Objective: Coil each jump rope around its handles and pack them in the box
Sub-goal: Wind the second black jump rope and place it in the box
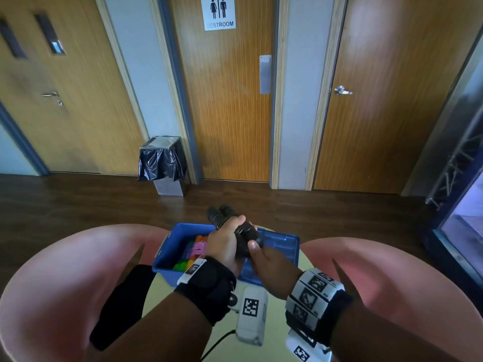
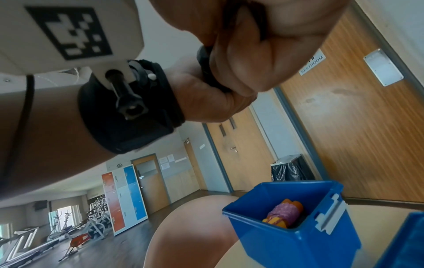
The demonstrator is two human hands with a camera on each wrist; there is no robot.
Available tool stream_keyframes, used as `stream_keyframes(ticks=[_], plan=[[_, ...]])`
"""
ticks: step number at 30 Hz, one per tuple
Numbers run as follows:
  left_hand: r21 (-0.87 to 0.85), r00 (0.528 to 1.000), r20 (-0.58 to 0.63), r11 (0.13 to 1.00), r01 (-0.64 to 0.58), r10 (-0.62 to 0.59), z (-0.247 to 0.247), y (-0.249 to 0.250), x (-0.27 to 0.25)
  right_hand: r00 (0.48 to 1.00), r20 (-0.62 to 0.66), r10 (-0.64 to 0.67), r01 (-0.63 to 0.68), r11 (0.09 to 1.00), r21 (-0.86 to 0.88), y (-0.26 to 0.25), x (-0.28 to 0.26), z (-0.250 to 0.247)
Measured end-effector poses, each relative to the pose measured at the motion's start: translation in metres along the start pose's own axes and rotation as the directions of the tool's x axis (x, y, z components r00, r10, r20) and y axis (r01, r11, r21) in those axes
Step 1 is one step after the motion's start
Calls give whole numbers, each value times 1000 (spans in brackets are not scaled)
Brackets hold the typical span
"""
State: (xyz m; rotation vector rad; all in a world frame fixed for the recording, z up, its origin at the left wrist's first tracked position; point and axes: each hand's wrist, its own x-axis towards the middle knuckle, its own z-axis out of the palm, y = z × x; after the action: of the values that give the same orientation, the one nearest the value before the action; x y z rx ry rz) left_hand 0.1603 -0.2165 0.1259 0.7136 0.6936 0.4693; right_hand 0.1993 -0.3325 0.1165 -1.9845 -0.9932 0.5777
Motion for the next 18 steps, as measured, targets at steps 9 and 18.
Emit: stream_keyframes(ticks=[9, 18], plan=[[-60, 996, 70, 997, -47, 52, -20, 31, 7, 997, -81, 15, 5, 971, 239, 5, 7, 7], [152, 983, 46, 972, -182, 177, -53, 61, 18, 999, -44, 5, 3, 981, 193, -24, 23, 35]])
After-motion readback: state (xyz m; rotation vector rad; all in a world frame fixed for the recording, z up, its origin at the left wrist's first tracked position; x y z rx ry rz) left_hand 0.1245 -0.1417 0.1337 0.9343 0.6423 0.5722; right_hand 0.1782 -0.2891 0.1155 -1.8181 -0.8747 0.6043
